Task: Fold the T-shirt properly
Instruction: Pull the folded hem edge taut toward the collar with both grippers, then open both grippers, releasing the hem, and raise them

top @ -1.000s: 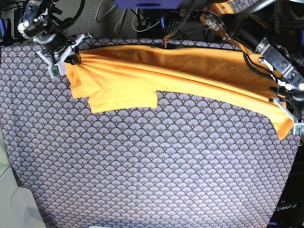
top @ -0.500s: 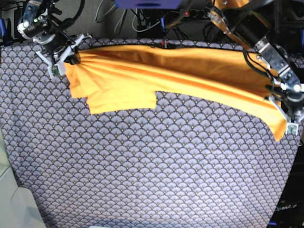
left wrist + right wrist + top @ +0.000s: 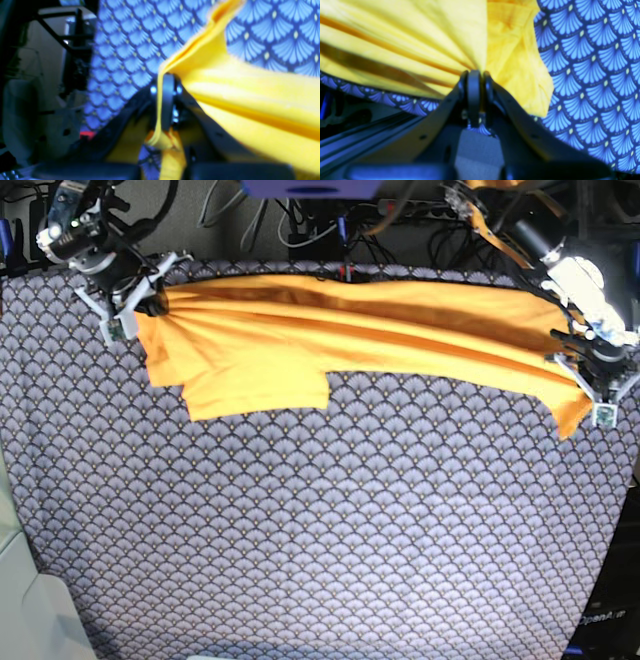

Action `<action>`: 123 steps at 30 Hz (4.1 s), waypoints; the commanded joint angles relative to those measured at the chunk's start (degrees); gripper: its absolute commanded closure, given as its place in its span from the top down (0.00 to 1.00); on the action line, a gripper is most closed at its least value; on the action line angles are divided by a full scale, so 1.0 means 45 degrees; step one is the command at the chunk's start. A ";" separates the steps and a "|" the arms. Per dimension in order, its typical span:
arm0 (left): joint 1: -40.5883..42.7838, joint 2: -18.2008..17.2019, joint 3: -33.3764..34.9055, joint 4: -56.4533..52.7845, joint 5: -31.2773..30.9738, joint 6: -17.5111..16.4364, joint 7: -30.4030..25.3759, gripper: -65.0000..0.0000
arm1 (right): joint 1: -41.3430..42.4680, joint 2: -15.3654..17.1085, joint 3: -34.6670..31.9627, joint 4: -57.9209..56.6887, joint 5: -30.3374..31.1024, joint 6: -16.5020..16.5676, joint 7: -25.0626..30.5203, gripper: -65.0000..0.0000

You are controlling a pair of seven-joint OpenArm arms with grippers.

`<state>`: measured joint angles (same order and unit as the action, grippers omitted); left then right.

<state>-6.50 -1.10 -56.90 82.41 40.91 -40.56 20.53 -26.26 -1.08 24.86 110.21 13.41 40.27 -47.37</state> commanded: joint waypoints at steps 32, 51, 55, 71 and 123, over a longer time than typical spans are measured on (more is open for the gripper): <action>0.0693 0.0196 -0.1645 0.0158 -0.0094 0.0123 -0.0236 0.16 | 0.0297 0.0094 0.0072 -0.0433 -0.0001 -0.0060 0.0125 0.00; 0.1806 0.0548 -0.1645 0.0685 -0.1618 0.0123 -0.0236 0.52 | 0.0297 0.0094 0.0072 -0.0433 -0.0001 -0.0060 0.0144 0.00; 0.2275 0.0568 -0.1645 0.1369 -0.2086 0.0123 -0.0236 0.52 | 0.0297 0.0094 0.0072 -0.0433 -0.0001 -0.0060 0.0144 0.00; 0.2568 0.0431 -0.2348 0.2502 -0.2516 0.0123 0.1249 0.52 | 0.0532 0.0094 0.0072 -0.0433 -0.0001 -0.0060 0.0125 0.00; 0.1904 -0.0155 -0.3052 0.2482 -0.2379 0.0123 0.1327 0.00 | 0.0551 0.0113 0.0072 -0.0433 -0.0001 -0.0060 0.0125 0.00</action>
<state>2.57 -0.69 -70.67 92.77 30.57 -40.51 27.64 -23.81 -1.06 24.86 107.39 13.06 40.25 -47.75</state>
